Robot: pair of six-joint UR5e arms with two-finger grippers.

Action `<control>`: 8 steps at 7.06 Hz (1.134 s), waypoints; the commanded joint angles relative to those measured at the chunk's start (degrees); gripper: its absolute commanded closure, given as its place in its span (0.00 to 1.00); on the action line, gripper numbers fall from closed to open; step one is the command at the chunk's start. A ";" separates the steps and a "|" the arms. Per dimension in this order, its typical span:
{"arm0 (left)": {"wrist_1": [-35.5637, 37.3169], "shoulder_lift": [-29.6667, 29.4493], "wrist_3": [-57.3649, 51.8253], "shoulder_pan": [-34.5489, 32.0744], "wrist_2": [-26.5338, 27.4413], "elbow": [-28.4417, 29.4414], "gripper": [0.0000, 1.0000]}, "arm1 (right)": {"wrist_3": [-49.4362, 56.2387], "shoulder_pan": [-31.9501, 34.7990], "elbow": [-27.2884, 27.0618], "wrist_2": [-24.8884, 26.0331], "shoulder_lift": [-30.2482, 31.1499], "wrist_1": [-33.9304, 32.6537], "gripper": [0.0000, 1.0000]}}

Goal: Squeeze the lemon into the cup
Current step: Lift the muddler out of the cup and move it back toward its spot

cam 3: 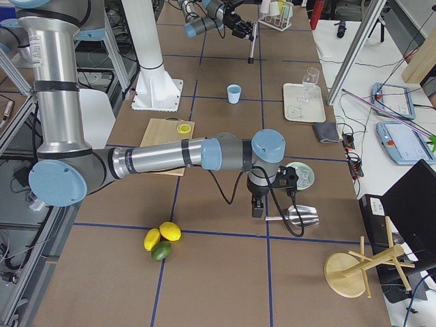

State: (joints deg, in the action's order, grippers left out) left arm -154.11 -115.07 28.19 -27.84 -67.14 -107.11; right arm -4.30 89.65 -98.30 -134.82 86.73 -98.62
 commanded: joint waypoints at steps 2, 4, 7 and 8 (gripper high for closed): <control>1.96 13.94 4.82 -6.51 -16.56 -9.05 1.00 | 0.17 0.00 0.39 0.09 -0.42 -0.08 0.00; 13.68 16.98 5.12 -17.53 -39.59 -13.28 1.00 | 0.34 -0.09 1.44 0.00 -0.33 0.00 0.00; 17.44 17.16 5.03 -33.40 -63.55 -10.15 1.00 | -0.44 0.00 11.25 -0.26 0.81 17.26 0.00; 17.53 17.42 4.86 -34.12 -63.29 -7.35 1.00 | -0.45 -0.09 11.55 -0.18 0.81 17.75 0.00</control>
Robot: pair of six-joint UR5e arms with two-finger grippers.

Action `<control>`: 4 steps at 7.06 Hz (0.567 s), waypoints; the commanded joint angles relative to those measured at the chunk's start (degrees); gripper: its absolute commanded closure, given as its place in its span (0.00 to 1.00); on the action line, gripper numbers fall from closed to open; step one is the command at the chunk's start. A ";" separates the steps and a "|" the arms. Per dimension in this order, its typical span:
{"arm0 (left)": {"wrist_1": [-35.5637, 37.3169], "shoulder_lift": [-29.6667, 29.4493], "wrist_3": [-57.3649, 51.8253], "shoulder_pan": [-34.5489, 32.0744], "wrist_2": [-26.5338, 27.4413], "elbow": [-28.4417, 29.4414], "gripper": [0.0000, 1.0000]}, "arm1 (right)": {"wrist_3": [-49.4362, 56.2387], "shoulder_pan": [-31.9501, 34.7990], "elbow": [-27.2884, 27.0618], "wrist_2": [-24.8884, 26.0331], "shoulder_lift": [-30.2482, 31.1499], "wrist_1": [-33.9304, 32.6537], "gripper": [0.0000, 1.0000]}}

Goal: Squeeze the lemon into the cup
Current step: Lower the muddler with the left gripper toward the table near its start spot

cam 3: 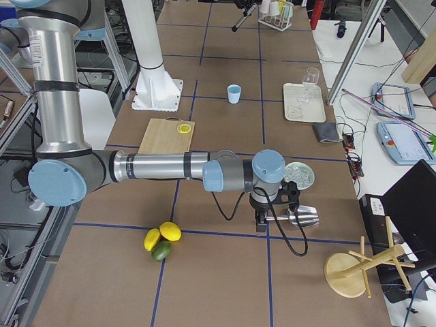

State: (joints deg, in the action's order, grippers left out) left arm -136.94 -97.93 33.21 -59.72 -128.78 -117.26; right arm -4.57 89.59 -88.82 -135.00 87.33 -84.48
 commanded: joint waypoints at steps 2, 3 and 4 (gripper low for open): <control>1.23 4.83 -2.08 -4.78 -0.86 5.29 1.00 | -0.35 -0.03 1.81 -0.09 0.39 3.62 0.00; 1.84 7.64 -2.53 -4.88 2.10 5.12 1.00 | -0.35 0.06 1.54 -0.01 0.56 3.62 0.00; 6.81 8.89 -2.63 -4.88 4.13 4.33 1.00 | -0.35 -0.03 1.46 0.00 0.65 3.71 0.00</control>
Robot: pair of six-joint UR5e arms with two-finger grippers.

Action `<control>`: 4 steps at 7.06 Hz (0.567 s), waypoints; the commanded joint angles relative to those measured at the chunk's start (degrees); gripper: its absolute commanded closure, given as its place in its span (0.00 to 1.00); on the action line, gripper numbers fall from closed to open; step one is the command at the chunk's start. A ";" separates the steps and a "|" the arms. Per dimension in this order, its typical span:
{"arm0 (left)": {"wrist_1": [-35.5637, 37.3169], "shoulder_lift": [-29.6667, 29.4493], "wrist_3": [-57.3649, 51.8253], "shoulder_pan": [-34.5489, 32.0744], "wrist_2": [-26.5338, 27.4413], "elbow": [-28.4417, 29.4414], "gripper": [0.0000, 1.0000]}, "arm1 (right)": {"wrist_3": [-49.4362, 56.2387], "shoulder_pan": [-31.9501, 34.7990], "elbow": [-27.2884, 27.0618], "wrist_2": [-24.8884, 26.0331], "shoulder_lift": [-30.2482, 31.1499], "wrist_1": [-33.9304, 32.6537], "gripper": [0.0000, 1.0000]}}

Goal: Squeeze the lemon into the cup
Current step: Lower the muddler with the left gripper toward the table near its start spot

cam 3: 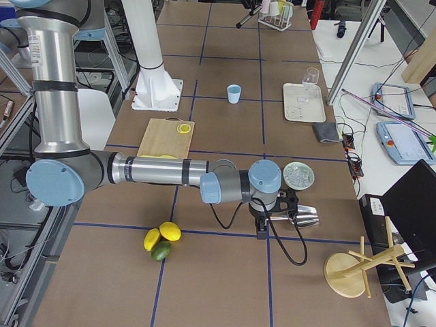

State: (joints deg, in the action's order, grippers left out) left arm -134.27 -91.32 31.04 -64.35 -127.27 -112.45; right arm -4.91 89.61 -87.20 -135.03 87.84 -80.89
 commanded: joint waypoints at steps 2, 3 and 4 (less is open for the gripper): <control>14.17 3.07 -0.80 0.19 3.52 -2.58 1.00 | -0.10 -0.05 -0.16 0.03 0.23 0.20 0.00; 18.04 3.42 -0.89 0.89 3.52 -2.59 1.00 | -0.10 -0.05 -0.25 0.12 0.23 0.29 0.00; 25.47 3.16 -0.81 2.03 3.44 -2.86 1.00 | -0.10 0.04 -0.33 0.12 0.41 0.38 0.00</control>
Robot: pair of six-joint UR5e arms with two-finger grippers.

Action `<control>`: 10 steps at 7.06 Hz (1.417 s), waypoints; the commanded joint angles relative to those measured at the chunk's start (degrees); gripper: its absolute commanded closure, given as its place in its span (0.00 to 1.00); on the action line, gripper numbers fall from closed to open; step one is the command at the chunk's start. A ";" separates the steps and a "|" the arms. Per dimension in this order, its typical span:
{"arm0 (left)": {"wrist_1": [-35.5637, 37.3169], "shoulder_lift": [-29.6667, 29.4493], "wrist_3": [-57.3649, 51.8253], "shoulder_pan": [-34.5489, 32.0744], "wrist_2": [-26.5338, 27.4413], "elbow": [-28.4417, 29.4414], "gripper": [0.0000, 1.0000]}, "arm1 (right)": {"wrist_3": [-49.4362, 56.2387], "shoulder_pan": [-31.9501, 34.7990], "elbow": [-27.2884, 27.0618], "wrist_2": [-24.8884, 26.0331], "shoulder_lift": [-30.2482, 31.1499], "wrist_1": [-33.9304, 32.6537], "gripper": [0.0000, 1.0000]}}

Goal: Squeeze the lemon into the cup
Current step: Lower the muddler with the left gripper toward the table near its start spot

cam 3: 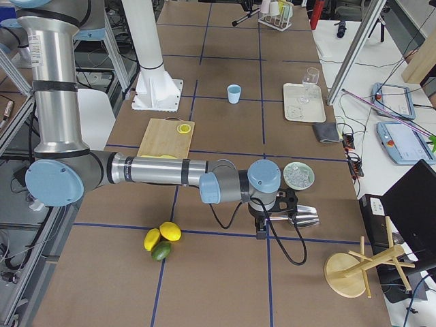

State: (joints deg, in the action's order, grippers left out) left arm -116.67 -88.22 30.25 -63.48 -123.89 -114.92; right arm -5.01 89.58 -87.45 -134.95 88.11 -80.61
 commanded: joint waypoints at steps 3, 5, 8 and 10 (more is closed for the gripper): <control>21.55 -2.22 0.51 5.79 0.32 0.48 1.00 | 0.17 -0.02 -0.44 0.12 1.00 0.19 0.00; 34.52 -12.10 6.01 6.88 0.31 5.03 1.00 | 0.26 -0.02 -0.35 0.12 1.01 0.19 0.00; 35.29 -13.04 10.25 9.69 0.31 7.60 1.00 | 0.43 -0.02 -0.96 0.29 0.66 0.28 0.00; 34.76 -12.94 13.32 14.58 0.23 10.23 1.00 | 0.26 -0.02 -2.19 0.30 0.66 0.28 0.00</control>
State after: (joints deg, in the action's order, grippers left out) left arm -81.62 -101.12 41.19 -52.27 -123.64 -106.11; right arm -4.70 89.56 -88.84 -134.67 88.76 -80.33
